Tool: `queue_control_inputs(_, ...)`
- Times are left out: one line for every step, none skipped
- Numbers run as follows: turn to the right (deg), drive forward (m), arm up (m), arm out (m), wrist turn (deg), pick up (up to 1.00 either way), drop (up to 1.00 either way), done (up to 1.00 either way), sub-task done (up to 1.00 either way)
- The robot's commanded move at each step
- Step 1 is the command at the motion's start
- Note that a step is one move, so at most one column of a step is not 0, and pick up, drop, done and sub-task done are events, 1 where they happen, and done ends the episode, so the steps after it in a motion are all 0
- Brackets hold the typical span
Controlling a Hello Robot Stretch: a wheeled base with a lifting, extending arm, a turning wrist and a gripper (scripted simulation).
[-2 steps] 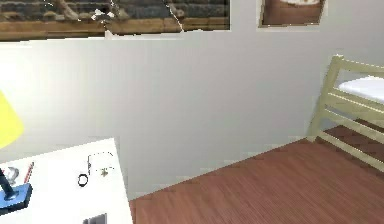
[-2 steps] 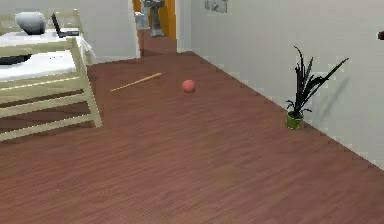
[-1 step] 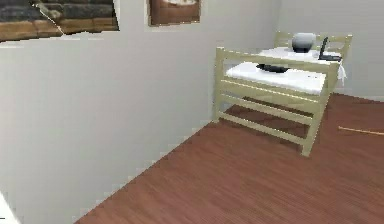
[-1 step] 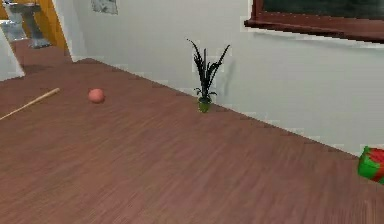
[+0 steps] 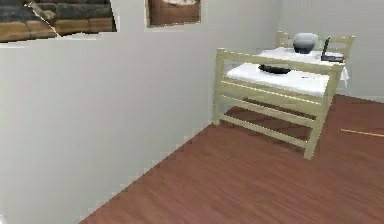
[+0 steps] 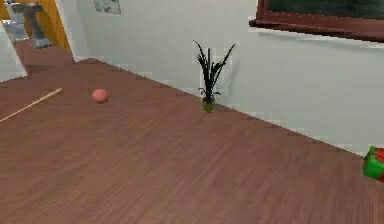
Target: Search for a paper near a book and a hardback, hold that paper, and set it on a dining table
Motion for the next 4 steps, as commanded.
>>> queue_control_inputs(-45.0, 0.00, 0.00, 0.00, 0.0, 0.00, 0.00, 0.00, 0.00)
queue_control_inputs(-45.0, 0.00, 0.00, 0.00, 0.0, 0.00, 0.00, 0.00, 0.00)
queue_control_inputs(-45.0, 0.00, 0.00, 0.00, 0.0, 0.00, 0.00, 0.00, 0.00)
queue_control_inputs(-12.0, 0.00, 0.00, 0.00, 0.0, 0.00, 0.00, 0.00, 0.00)
